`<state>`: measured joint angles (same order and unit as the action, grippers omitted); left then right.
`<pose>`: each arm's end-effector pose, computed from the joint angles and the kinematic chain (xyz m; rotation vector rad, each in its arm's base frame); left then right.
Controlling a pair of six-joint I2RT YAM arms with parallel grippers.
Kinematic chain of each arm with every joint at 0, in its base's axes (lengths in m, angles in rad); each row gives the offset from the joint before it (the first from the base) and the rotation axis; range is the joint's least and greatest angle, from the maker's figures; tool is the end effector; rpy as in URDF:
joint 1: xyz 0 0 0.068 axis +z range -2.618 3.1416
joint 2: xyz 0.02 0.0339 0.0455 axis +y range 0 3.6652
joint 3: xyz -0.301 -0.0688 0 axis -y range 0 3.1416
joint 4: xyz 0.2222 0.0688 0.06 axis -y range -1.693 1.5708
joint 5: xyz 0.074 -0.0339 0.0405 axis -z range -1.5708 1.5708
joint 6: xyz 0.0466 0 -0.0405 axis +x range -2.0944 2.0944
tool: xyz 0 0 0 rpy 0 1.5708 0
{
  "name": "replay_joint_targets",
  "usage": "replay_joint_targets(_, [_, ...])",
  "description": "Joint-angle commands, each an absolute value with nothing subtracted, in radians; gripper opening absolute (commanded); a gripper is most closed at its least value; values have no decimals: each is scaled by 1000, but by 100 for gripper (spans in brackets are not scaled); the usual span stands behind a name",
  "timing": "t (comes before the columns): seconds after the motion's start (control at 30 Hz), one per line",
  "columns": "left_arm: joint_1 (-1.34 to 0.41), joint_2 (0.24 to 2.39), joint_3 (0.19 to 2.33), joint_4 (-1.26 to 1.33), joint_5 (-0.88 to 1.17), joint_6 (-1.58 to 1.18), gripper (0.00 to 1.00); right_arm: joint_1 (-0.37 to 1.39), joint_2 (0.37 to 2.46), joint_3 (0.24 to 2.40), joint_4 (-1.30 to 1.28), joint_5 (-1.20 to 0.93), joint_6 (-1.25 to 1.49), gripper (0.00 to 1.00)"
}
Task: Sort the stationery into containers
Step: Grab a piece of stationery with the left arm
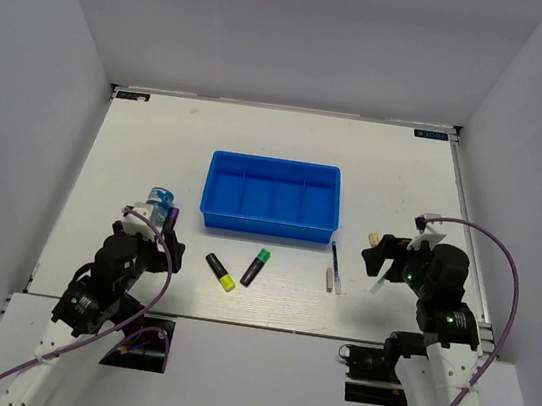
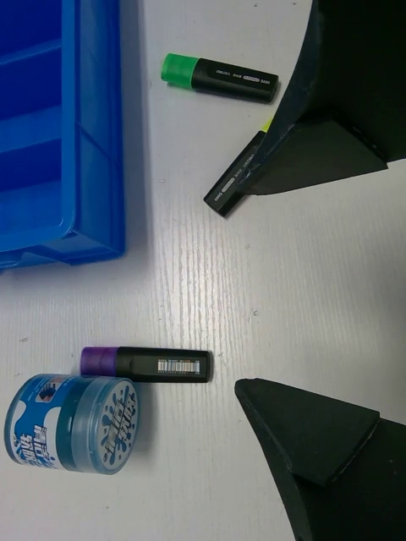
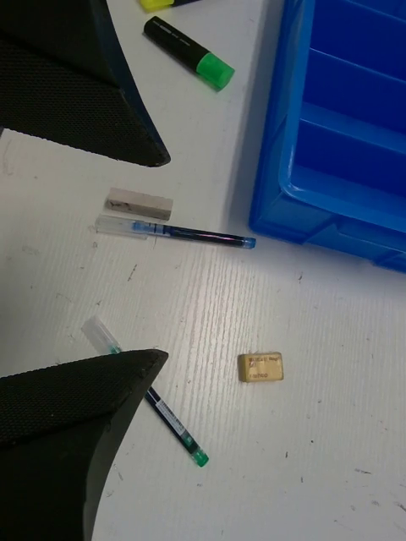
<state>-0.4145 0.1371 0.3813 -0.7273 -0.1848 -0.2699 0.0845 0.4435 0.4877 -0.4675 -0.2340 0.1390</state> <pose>0.0300 -0.0039 0.2109 0.0335 2.0530 -0.2370 0.0751 0.0172 0.2634 -0.0972 1.9991 0.3769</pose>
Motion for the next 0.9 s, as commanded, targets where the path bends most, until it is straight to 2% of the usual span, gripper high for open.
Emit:
replay_joint_targets(0.0, [-413,152,377,-730,-198,-261,100,81,449,502,-443,-235,152,90])
replay_joint_targets(0.33, [-410,152,377,-729,-204,-265,100,83,443,462,-436,-333,20,90])
replay_joint_targets(0.53, [-410,152,376,-732,-218,-267,100,81,431,439,-459,-385,-182,90])
replay_joint_targets(0.6, [-411,161,374,-729,-230,-270,100,80,436,431,-457,-384,-183,76])
replay_joint_targets(0.63, [-410,164,379,-729,-238,-278,100,81,440,433,-457,-385,-184,62])
replay_joint_targets(0.67, [-411,169,382,-730,-267,-282,96,80,443,436,-457,-384,-183,15])
replay_joint_targets(0.7, [-411,185,394,-733,-279,-287,75,81,448,437,-456,-377,-170,0])
replay_joint_targets(0.73, [-411,195,399,-735,-290,-307,55,83,445,440,-453,-371,-169,0])
replay_joint_targets(0.77, [-411,227,438,-741,-360,-319,31,80,445,440,-454,-364,-169,27])
replay_joint_targets(0.8, [-410,280,457,-759,-388,-334,6,81,443,440,-450,-364,-169,50])
replay_joint_targets(0.83, [-410,346,500,-765,-440,-345,3,84,449,440,-451,-364,-166,62])
replay_joint_targets(0.87, [-411,389,543,-775,-484,-342,4,83,449,440,-453,-359,-164,70])
